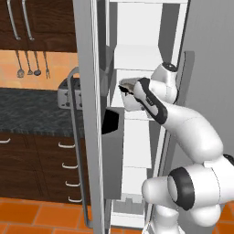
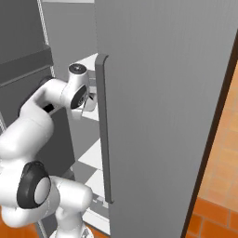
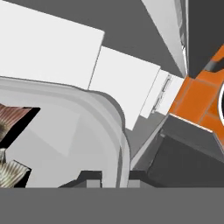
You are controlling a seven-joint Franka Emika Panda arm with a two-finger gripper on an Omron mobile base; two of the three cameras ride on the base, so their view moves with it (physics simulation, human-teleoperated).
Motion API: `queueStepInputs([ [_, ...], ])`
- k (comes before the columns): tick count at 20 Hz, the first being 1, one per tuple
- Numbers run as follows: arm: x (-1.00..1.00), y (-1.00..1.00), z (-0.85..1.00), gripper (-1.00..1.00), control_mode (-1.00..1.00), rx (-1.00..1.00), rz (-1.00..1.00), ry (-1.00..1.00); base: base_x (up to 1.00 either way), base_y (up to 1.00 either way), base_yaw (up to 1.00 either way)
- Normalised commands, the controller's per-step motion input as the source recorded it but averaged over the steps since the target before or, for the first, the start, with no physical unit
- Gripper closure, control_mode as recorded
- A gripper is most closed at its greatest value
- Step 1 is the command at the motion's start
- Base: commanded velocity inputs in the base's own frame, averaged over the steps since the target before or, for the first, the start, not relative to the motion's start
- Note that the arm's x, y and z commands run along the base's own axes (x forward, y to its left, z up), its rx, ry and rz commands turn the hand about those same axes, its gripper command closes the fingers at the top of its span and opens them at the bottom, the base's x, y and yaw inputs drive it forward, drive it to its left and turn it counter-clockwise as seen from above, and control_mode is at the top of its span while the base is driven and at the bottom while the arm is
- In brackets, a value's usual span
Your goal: Take the meat container that has the fish and place it on the second highest rack of the freezer. Then take the vegetable container that has the bell pepper and onion and place it on the highest rack of the freezer.
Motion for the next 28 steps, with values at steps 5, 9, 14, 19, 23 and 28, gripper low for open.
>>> queueStepInputs([
  [5,0.34,0.04,-0.05,1.00,-1.00,0.01,-0.03,0.04,0.00,0.00,0.00],
  [9,0.34,0.00,-0.06,1.00,-1.00,0.00,0.00,0.01,0.00,0.00,0.00],
  [14,0.32,0.00,-0.24,1.00,-1.00,0.00,-0.02,0.00,0.00,0.00,0.00],
  [19,0.37,0.00,-0.24,1.00,-1.00,0.00,-0.04,0.02,0.00,0.00,0.00],
  [23,0.24,0.00,-0.23,1.00,-1.00,0.00,-0.05,0.00,0.00,0.00,0.00],
  [28,0.25,0.00,-0.18,1.00,-1.00,0.00,-0.05,0.00,0.00,0.00,0.00],
])
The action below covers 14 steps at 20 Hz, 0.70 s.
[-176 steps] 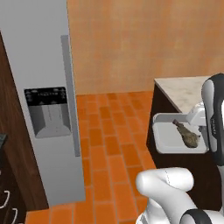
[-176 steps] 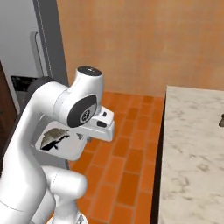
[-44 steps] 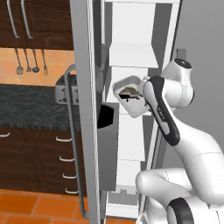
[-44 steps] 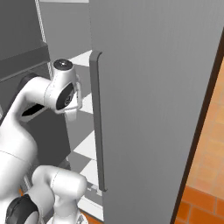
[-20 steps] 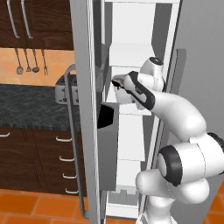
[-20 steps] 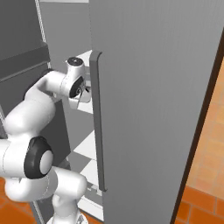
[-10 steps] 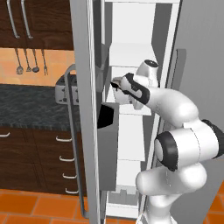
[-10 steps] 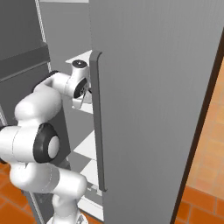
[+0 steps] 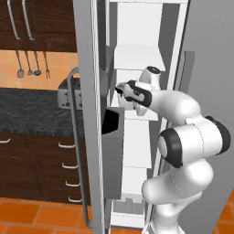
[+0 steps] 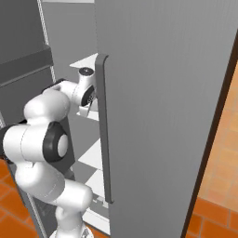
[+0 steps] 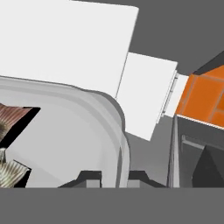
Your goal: Take the meat container that has the fish and place it on the second highest rack of the freezer. Then take the vegetable container that has the bell pepper and onion and place it on the highest rack of the freezer.
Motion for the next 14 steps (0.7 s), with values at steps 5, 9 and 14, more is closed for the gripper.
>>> queueStepInputs([
  [5,0.27,0.00,-0.13,1.00,-1.00,0.00,-0.04,0.01,0.00,0.00,0.00],
  [9,0.37,0.00,-0.07,1.00,-1.00,0.00,-0.05,0.01,0.00,0.00,0.00],
  [14,0.42,0.00,-0.06,1.00,-1.00,0.00,-0.04,0.03,0.00,0.00,0.00],
])
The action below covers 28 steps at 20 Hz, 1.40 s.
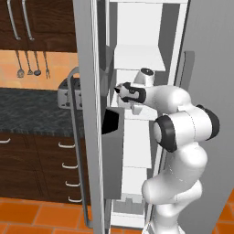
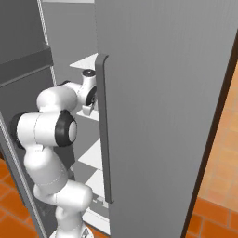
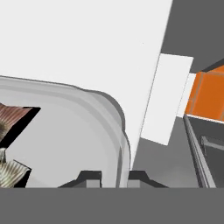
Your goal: Take the meat container that has the fish and place it on the second highest rack of the freezer. Then take the vegetable container that has the bell pepper and onion and place it on the highest rack of the freezer.
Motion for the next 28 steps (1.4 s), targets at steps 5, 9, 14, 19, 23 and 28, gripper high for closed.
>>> queueStepInputs([
  [5,0.44,0.00,-0.14,-1.00,-1.00,0.00,-0.02,0.05,0.00,0.00,0.00],
  [9,0.52,0.00,-0.19,-1.00,-1.00,0.00,-0.02,0.05,0.00,0.00,0.00],
  [14,-0.12,0.09,0.03,-1.00,-1.00,0.00,0.01,-0.03,0.00,0.00,0.00],
  [19,-0.65,0.13,0.52,-1.00,-1.00,-0.04,0.11,-0.11,0.00,0.00,0.00],
  [23,-1.00,0.00,0.36,-1.00,-1.00,-0.21,0.36,-0.10,0.00,0.00,0.00],
  [28,-1.00,0.00,0.41,-1.00,-1.00,-0.40,0.55,-0.05,0.00,0.00,0.00],
])
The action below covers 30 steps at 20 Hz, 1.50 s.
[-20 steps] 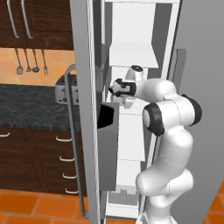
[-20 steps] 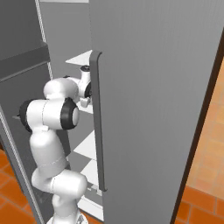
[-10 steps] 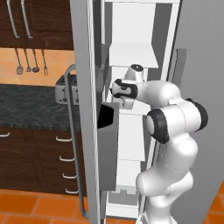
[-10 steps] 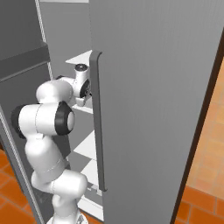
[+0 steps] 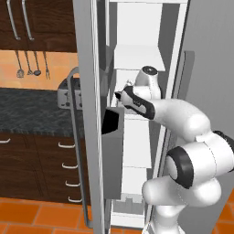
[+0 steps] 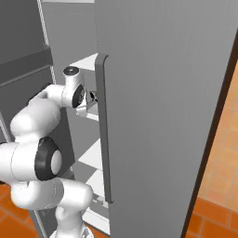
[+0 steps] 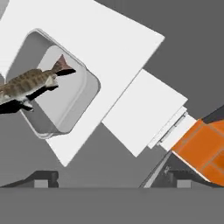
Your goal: Take the meat container that has the fish and place it on the second highest rack of the freezer. Then take the vegetable container that has the bell pepper and onion and place it on the highest rack of the freezer.
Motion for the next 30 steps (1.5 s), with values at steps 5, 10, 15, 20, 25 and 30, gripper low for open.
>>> queueStepInputs([
  [5,-1.00,-0.03,0.60,-1.00,-1.00,-0.29,0.48,-0.09,0.00,0.00,0.00],
  [10,-1.00,-0.09,0.40,-1.00,-1.00,-0.17,0.51,-0.04,0.00,0.00,0.00],
  [15,-1.00,-0.03,0.18,-1.00,-1.00,-0.05,0.47,0.00,0.00,0.00,0.00],
  [20,-1.00,0.17,0.36,-1.00,-1.00,-0.17,0.40,0.00,0.00,0.00,0.00],
  [25,-1.00,0.03,0.30,-1.00,-1.00,-0.25,0.39,0.00,0.00,0.00,0.00],
  [30,-1.00,0.00,0.06,-1.00,-1.00,-0.25,0.31,0.00,0.00,0.00,0.00],
])
